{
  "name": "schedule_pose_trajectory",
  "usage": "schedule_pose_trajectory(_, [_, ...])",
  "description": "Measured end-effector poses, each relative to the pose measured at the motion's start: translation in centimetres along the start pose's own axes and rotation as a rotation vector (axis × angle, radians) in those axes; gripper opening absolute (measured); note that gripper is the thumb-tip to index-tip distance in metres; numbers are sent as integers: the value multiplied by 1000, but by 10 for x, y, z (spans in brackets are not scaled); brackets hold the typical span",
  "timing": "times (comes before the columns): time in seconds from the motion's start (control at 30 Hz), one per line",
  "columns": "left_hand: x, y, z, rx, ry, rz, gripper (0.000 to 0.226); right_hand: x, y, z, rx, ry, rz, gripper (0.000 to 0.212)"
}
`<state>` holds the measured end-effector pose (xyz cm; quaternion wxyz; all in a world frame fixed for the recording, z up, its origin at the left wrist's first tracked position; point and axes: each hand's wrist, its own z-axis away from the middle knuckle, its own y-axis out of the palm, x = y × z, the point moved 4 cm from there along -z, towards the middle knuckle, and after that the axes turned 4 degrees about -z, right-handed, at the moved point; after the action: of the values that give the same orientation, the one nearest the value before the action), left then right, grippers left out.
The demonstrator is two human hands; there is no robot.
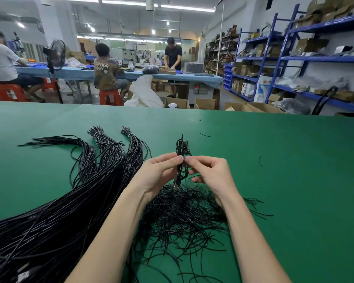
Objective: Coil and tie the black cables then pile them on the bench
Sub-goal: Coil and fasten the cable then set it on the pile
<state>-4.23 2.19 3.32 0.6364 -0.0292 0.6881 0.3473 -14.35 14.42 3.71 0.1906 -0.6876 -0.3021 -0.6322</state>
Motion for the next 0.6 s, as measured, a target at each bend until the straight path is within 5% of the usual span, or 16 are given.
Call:
schedule_pose_trajectory(0.2, [-1, -7, 0, -78, 92, -281, 28, -18, 7, -5, -10, 192, -162, 8])
schedule_pose_trajectory(0.33, [-2, -5, -1, -72, 171, -519, 16, -15, 3, -2, 87, 205, 13, 5])
schedule_pose_trajectory(0.47, [1, -3, 0, -9, 188, -755, 23, 3, -20, -3, 53, 53, 233, 38])
schedule_pose_trajectory(0.6, [-3, -5, -2, -51, 216, -623, 33, 4, -23, -3, 120, -4, 259, 13])
